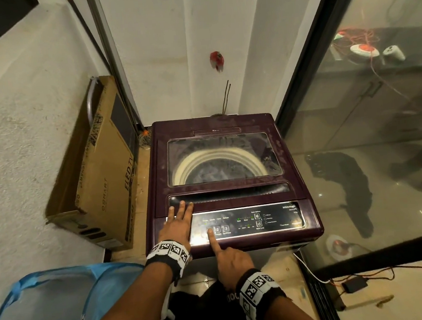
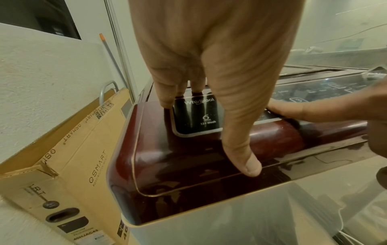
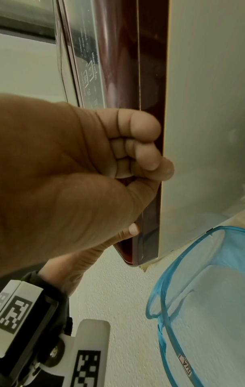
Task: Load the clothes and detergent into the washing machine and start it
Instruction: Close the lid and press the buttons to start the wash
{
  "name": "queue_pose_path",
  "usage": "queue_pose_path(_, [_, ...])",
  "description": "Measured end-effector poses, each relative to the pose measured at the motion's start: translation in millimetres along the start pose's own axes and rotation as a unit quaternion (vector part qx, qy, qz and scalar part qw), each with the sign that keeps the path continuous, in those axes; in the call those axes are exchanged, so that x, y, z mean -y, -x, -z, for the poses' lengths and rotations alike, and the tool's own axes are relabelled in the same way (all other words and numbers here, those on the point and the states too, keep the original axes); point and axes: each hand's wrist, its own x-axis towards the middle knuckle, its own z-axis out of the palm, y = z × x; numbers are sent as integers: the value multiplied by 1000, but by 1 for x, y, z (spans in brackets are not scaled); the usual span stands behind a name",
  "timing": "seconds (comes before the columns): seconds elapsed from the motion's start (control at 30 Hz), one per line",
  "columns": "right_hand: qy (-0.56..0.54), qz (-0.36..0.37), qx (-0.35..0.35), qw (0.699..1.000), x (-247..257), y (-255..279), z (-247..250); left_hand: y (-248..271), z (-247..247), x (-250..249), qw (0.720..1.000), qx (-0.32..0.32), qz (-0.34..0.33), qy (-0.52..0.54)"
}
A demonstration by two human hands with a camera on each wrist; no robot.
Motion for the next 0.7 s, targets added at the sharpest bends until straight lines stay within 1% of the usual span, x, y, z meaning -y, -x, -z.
queue_pose_path(0.3, [3, -3, -4, 1000, -2, -3, -5, -2, 0, 0, 1000, 2, 0, 4])
queue_pose_path(0.43, [10, 0, -20, 1000, -2, -2, -6, 0, -1, 1, 1000, 1, -4, 8])
queue_pose_path(0.7, [-4, 1, -14, 1000, -3, -1, -6, 0, -2, 2, 1000, -1, -3, 10])
